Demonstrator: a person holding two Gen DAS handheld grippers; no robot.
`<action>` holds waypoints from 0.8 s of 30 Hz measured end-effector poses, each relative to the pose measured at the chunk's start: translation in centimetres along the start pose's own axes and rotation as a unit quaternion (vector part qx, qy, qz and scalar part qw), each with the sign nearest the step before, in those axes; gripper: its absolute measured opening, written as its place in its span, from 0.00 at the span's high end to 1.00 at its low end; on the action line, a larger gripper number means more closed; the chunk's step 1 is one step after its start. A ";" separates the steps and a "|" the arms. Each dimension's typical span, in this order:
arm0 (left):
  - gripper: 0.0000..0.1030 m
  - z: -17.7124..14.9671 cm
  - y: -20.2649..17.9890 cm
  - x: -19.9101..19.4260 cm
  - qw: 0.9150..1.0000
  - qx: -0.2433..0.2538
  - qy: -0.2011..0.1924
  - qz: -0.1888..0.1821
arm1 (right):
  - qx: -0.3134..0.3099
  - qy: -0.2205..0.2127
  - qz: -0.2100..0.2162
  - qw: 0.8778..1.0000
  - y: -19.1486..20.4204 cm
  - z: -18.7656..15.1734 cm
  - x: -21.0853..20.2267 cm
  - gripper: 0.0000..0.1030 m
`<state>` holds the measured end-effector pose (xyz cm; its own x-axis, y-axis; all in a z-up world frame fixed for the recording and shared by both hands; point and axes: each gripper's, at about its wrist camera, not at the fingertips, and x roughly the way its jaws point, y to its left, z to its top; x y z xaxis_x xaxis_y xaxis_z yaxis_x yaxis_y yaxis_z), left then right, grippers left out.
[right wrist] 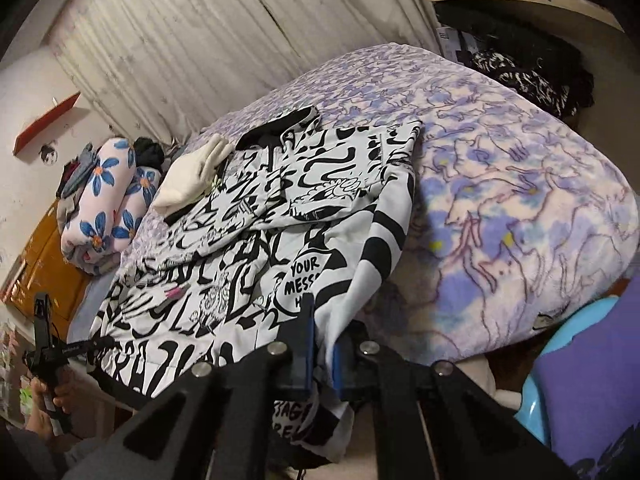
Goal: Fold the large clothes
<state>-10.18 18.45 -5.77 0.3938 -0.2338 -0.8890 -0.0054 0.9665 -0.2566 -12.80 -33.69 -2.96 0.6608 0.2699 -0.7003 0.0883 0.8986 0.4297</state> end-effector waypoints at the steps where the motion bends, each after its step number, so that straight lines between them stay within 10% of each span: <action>1: 0.94 0.3 0.1 -0.1 1.000 -0.011 -0.004 -0.011 | 0.009 -0.001 0.004 1.000 -0.3 0.4 0.2 0.94; 12: 0.93 9.1 0.3 -0.1 0.990 -0.077 -0.084 -0.083 | 0.040 -0.049 0.049 0.997 -0.2 8.0 3.1 0.94; 24: 0.75 22.1 -0.1 7.3 0.988 -0.092 -0.099 -0.076 | 0.086 -0.040 0.030 0.995 -0.9 18.7 13.7 0.89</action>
<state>12.97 19.02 -3.85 0.5747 -0.3319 -0.7480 -0.0930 0.8817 -0.4627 10.07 -37.22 -2.27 0.7259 0.2859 -0.6256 0.1687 0.8077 0.5649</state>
